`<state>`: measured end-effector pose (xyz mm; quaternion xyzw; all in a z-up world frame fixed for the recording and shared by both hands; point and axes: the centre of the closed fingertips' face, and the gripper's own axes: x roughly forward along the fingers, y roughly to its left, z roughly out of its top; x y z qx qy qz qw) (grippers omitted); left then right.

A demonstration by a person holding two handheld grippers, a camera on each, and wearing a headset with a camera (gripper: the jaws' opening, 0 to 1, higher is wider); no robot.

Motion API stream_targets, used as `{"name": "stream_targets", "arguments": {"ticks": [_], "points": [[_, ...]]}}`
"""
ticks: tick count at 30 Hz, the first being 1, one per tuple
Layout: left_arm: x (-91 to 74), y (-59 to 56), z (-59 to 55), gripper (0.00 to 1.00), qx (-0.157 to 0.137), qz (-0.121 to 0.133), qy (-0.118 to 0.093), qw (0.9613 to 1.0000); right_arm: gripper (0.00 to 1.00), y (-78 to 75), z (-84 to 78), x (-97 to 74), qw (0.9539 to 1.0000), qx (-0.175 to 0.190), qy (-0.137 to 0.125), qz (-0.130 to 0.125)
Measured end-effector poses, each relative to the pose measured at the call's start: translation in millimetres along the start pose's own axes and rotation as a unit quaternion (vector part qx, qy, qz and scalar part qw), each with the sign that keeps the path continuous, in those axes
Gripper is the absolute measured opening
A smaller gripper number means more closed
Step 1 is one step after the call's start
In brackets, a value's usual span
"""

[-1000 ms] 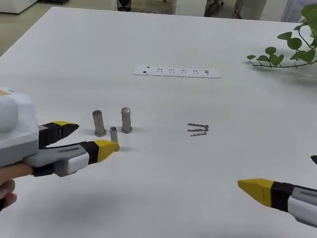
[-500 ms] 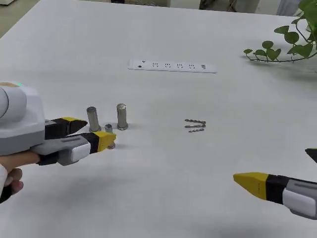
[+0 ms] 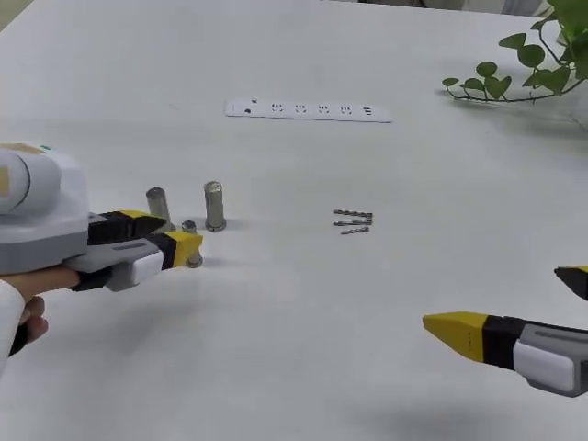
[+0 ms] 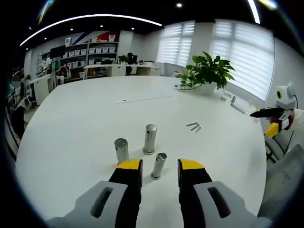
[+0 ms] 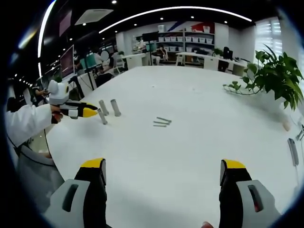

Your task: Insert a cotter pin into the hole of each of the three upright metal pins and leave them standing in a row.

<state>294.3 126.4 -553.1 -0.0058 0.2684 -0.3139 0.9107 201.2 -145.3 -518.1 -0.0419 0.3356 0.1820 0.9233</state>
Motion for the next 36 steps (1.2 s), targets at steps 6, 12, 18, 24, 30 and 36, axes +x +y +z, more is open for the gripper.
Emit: {"name": "stream_targets", "arguments": {"ticks": [6,12,18,24,30,36], "points": [[8.5,0.3,-1.3,0.19,0.013,0.003,0.005,0.9999,0.98,-0.2,-2.0,2.2,1.0000,0.003,0.003,0.000],[15.6,0.2,-2.4,0.14,0.016,0.003,0.006,0.9998,0.98,0.0,-1.8,4.7,1.0000,0.001,0.006,0.002],[19.8,0.0,-2.5,0.09,0.021,0.007,0.004,0.9997,0.98,0.2,-0.3,6.6,1.0000,-0.001,0.007,0.004],[21.6,-1.7,-1.4,0.07,0.041,0.009,0.002,0.9991,0.98,-0.1,-0.8,7.1,0.9999,0.000,0.009,0.005],[21.3,-1.5,-0.8,0.06,0.053,0.002,-0.001,0.9986,0.97,0.2,0.6,6.8,1.0000,0.001,0.007,0.005],[19.9,-2.3,-1.0,0.06,0.067,0.004,0.001,0.9978,0.97,1.1,1.8,6.3,1.0000,0.001,0.004,0.007]]}}
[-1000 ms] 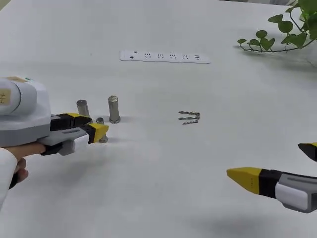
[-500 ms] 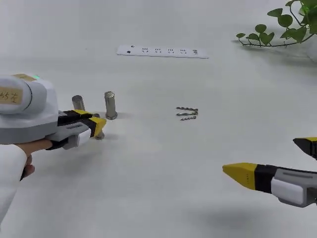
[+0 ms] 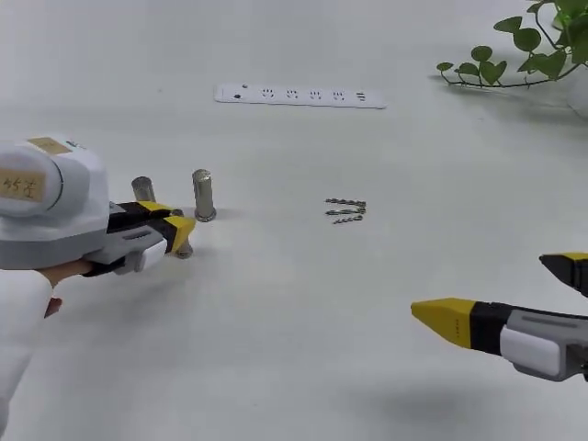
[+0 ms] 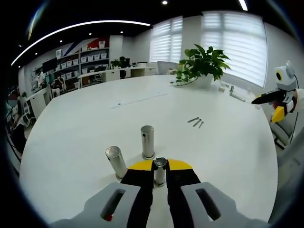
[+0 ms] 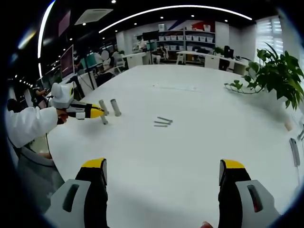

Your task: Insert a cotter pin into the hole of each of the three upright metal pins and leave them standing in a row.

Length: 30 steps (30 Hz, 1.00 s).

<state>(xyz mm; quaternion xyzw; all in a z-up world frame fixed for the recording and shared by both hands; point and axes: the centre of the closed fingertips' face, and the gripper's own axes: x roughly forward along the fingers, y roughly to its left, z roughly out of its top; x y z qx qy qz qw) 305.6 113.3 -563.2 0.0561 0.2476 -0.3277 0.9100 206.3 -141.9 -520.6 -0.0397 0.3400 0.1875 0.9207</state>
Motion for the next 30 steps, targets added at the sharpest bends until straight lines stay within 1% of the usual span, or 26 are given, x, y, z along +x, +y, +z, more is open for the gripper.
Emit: {"name": "stream_targets", "arguments": {"ticks": [4,6,8,10,11,13,17,23,24,26,30], "points": [[-2.4,-3.5,-0.7,0.06,0.013,0.003,0.005,0.9999,0.97,0.7,0.5,-0.3,1.0000,0.000,-0.001,0.001],[-5.7,-9.3,1.8,0.05,0.014,-0.006,0.002,0.9999,0.97,1.4,0.8,-0.9,1.0000,0.000,-0.003,0.001],[-8.0,-15.9,5.8,0.05,-0.009,-0.017,-0.008,0.9998,0.97,3.5,0.9,-1.5,1.0000,-0.003,-0.004,0.005],[-11.2,-21.3,8.6,0.05,-0.005,-0.019,-0.012,0.9997,0.97,5.7,0.2,-2.4,0.9999,-0.007,-0.002,0.008],[-12.7,-26.1,10.2,0.05,0.000,-0.023,-0.014,0.9997,0.97,6.5,-0.2,-2.8,0.9999,-0.009,-0.002,0.008],[-14.4,-31.6,11.0,0.05,0.001,-0.020,-0.014,0.9997,0.97,8.1,-0.1,-3.5,0.9999,-0.008,-0.004,0.009],[-16.0,-43.6,9.4,0.05,0.008,-0.023,-0.014,0.9996,0.97,11.0,-0.3,-5.3,0.9999,-0.006,-0.007,0.012],[-19.1,-58.5,4.3,0.05,0.002,-0.025,-0.015,0.9996,0.97,13.2,-1.0,-9.8,0.9998,-0.008,-0.011,0.014],[-19.7,-62.4,3.0,0.05,0.001,-0.030,-0.014,0.9995,0.97,13.1,-1.2,-10.2,0.9998,-0.008,-0.011,0.013],[-21.0,-70.6,1.7,0.05,-0.015,-0.039,-0.016,0.9990,0.96,13.5,-1.9,-11.4,0.9998,-0.008,-0.011,0.014],[-21.7,-82.7,-0.4,0.06,-0.008,-0.040,-0.018,0.9990,0.96,14.6,-3.4,-13.6,0.9998,-0.009,-0.012,0.016]]}}
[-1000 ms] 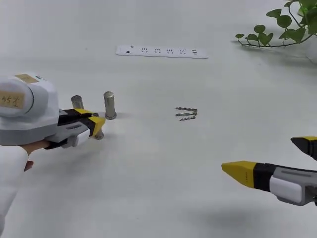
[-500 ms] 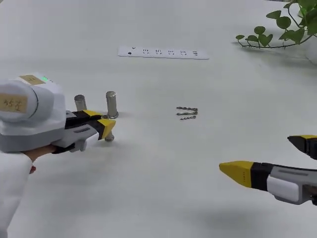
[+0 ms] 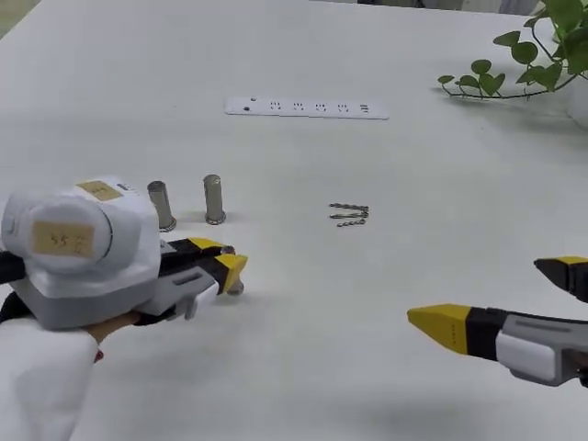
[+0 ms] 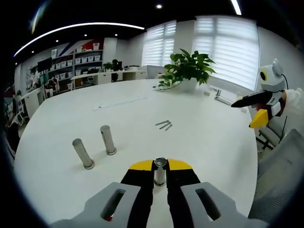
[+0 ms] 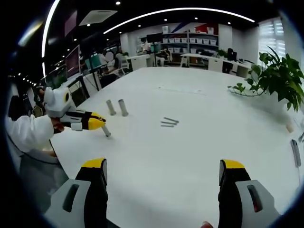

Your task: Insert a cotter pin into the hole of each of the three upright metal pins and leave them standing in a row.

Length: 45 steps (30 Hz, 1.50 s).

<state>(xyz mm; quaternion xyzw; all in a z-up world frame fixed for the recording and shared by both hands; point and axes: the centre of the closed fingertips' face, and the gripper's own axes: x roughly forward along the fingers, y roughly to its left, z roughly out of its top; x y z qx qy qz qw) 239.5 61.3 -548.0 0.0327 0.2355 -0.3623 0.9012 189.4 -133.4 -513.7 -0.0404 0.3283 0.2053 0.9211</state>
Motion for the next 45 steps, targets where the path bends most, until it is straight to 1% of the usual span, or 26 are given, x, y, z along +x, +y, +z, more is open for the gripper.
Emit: {"name": "stream_targets", "arguments": {"ticks": [3,4,5,6,8,10,13,16,17,18,19,21,22,23,24,28,30,32,35,36,37,38,39,40,42,45], "points": [[1.8,-3.3,-4.5,0.06,-0.004,0.007,0.007,0.9999,0.96,0.7,-0.2,-1.1,1.0000,0.002,-0.002,0.003],[2.0,-4.3,-5.9,0.06,0.001,0.014,0.007,0.9999,0.96,0.6,-0.2,-1.4,1.0000,0.000,-0.001,0.004],[2.2,-5.6,-6.9,0.06,0.005,0.014,0.007,0.9999,0.96,0.1,0.2,-1.9,1.0000,-0.002,-0.002,0.004],[2.4,-7.1,-7.8,0.06,0.005,0.013,0.008,0.9999,0.97,-1.2,1.6,-2.9,1.0000,-0.005,-0.005,0.001],[3.4,-10.7,-9.8,0.06,-0.001,0.000,0.012,0.9999,0.97,-3.0,4.5,-5.1,0.9999,-0.005,-0.012,-0.001],[4.2,-12.5,-9.7,0.06,0.009,0.001,0.012,0.9999,0.97,-3.9,5.4,-6.5,0.9999,-0.002,-0.014,0.001],[4.9,-11.7,-8.1,0.06,0.006,0.007,0.010,0.9999,0.96,-5.8,4.6,-7.3,0.9999,-0.001,-0.014,0.001],[5.4,-8.1,-8.5,0.06,-0.003,0.026,0.011,0.9996,0.96,-6.3,3.9,-7.9,0.9999,0.000,-0.014,0.002],[5.7,-7.5,-9.3,0.06,-0.001,0.030,0.013,0.9995,0.96,-6.1,3.9,-8.3,0.9999,0.000,-0.014,0.003],[5.6,-6.9,-10.8,0.06,0.008,0.033,0.017,0.9993,0.96,-6.1,4.1,-8.5,0.9999,0.000,-0.015,0.004],[5.9,-6.7,-12.8,0.06,0.007,0.035,0.020,0.9992,0.96,-6.0,4.1,-8.9,0.9999,0.000,-0.016,0.004],[6.4,-8.0,-18.1,0.06,-0.007,0.033,0.026,0.9991,0.96,-6.3,3.6,-9.0,0.9999,0.001,-0.017,0.004],[6.7,-8.1,-20.2,0.06,-0.006,0.034,0.028,0.9990,0.96,-6.2,3.5,-9.0,0.9998,0.001,-0.018,0.005],[6.8,-8.8,-15.8,0.06,0.010,0.034,0.013,0.9993,0.96,-5.6,3.9,-9.1,0.9998,0.002,-0.020,0.007],[4.9,-10.8,-19.5,0.06,0.000,0.036,0.020,0.9992,0.97,-5.7,4.5,-9.3,0.9997,0.004,-0.023,0.008],[4.4,-13.0,-19.8,0.06,0.017,0.037,0.019,0.9990,0.97,-6.3,4.9,-9.8,0.9997,0.005,-0.024,0.008],[4.4,-12.9,-19.7,0.06,0.019,0.038,0.017,0.9990,0.96,-6.5,5.2,-9.8,0.9996,0.004,-0.025,0.007],[4.3,-12.8,-19.4,0.06,0.013,0.039,0.015,0.9990,0.96,-6.8,5.3,-10.1,0.9996,0.005,-0.026,0.007],[3.9,-13.2,-20.1,0.06,0.012,0.039,0.017,0.9990,0.96,-6.3,5.4,-10.8,0.9996,0.006,-0.028,0.007],[4.3,-14.8,-22.8,0.07,-0.001,0.034,0.022,0.9992,0.96,-6.1,5.1,-10.9,0.9996,0.006,-0.028,0.007],[3.9,-14.2,-26.0,0.07,-0.006,0.036,0.030,0.9989,0.97,-5.8,4.8,-10.8,0.9996,0.006,-0.028,0.007],[3.8,-9.6,-29.4,0.08,0.000,0.049,0.035,0.9982,0.97,-5.2,3.9,-10.4,0.9996,0.007,-0.027,0.008],[3.3,-8.0,-30.9,0.11,0.004,0.055,0.036,0.9978,0.97,-4.5,3.3,-10.3,0.9996,0.008,-0.027,0.009],[3.2,-8.5,-32.2,0.14,0.002,0.053,0.036,0.9979,0.97,-4.0,2.9,-10.2,0.9996,0.008,-0.027,0.009],[0.1,-10.1,-30.7,0.24,-0.013,0.044,0.028,0.9986,0.97,-2.9,2.5,-10.4,0.9996,0.007,-0.027,0.010],[-5.3,-10.3,-27.7,0.33,-0.016,0.035,0.024,0.9990,0.97,-2.2,2.3,-10.6,0.9996,0.007,-0.027,0.010]]}}
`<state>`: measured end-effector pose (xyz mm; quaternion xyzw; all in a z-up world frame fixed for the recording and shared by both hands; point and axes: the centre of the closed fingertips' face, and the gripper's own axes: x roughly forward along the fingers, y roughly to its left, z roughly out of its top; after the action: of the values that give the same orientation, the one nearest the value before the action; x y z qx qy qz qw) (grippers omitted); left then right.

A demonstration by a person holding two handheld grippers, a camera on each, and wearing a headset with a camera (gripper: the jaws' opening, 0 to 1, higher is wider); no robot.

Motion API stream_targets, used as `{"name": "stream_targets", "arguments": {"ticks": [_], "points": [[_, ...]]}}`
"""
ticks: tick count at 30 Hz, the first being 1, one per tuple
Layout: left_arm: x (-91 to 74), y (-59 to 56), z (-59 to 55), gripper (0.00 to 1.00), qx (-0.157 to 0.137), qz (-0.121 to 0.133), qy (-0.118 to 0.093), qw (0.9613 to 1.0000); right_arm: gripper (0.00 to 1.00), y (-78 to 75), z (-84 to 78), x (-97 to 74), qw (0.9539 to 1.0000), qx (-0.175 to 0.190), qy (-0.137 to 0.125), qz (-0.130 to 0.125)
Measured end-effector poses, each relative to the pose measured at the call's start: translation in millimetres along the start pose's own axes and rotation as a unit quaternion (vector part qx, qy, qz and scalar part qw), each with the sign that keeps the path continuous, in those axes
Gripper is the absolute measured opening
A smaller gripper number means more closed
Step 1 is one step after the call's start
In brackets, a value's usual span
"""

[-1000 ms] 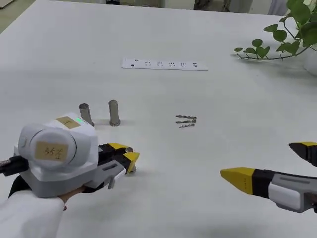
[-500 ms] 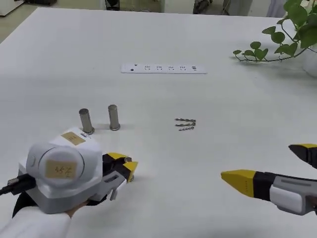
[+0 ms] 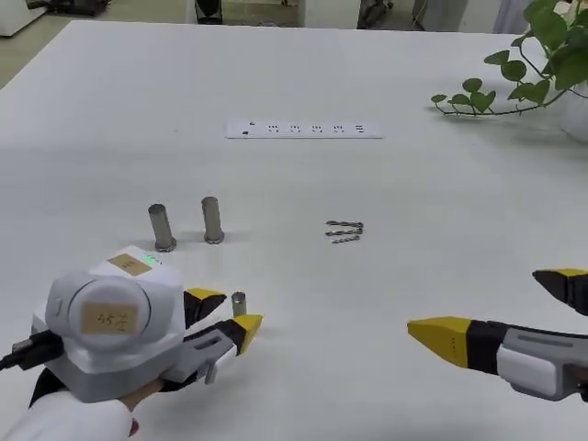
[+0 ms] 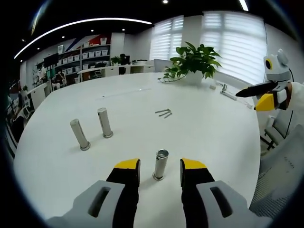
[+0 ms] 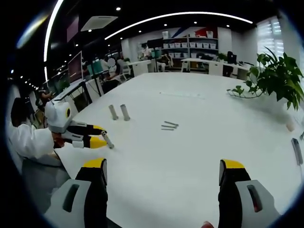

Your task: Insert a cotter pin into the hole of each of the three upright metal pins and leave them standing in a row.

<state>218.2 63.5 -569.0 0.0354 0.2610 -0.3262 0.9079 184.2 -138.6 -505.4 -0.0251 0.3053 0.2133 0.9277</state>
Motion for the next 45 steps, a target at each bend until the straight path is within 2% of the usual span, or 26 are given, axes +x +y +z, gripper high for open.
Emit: {"name": "stream_targets", "arguments": {"ticks": [2,5,7,10,14,17,20,24,30,34,38,41,45], "points": [[-6.3,0.0,3.6,0.39,0.002,-0.006,-0.003,1.0000,0.97,0.2,0.3,0.0,1.0000,0.000,0.000,0.000],[-18.8,-0.8,14.4,0.50,-0.007,-0.021,-0.024,0.9995,0.96,0.2,1.2,-0.3,1.0000,-0.002,-0.001,0.001],[-27.0,-2.9,17.3,0.55,-0.012,-0.033,-0.027,0.9990,0.96,0.1,1.1,-0.4,1.0000,-0.002,-0.001,0.001],[-35.9,-6.6,17.4,0.61,-0.010,-0.047,-0.022,0.9986,0.96,-0.1,0.1,-0.3,1.0000,-0.002,0.002,0.001],[-48.3,-11.5,12.9,0.70,0.014,-0.056,-0.003,0.9983,0.96,0.1,-0.1,-0.6,1.0000,-0.002,0.003,0.001],[-54.8,-12.8,13.6,0.81,0.013,-0.056,-0.006,0.9983,0.96,0.4,-0.5,-0.7,1.0000,-0.003,0.004,0.002],[-62.2,-15.6,16.8,0.91,0.008,-0.067,-0.012,0.9977,0.96,1.5,-1.1,-1.0,0.9999,-0.007,0.008,0.005],[-69.1,-15.8,23.4,0.99,-0.002,-0.074,-0.024,0.9970,0.96,1.8,-0.8,-0.7,0.9998,-0.014,0.012,0.007],[-77.7,-12.7,20.9,0.99,-0.002,-0.072,-0.013,0.9973,0.97,2.8,-2.4,2.0,0.9993,-0.025,0.023,0.013],[-81.2,-11.8,18.3,0.99,-0.011,-0.072,-0.011,0.9973,0.96,6.2,-1.8,6.1,0.9984,-0.036,0.032,0.029],[-85.1,-6.7,14.9,0.99,-0.016,-0.059,-0.010,0.9981,0.95,7.7,1.8,12.4,0.9976,-0.036,0.036,0.047],[-88.1,-5.4,14.6,0.99,-0.022,-0.057,-0.013,0.9981,0.93,7.6,3.4,17.4,0.9952,-0.062,0.050,0.057],[-91.6,-2.2,8.8,0.99,-0.024,-0.050,-0.002,0.9985,0.90,9.5,8.4,26.4,0.9905,-0.095,0.067,0.074]]}}
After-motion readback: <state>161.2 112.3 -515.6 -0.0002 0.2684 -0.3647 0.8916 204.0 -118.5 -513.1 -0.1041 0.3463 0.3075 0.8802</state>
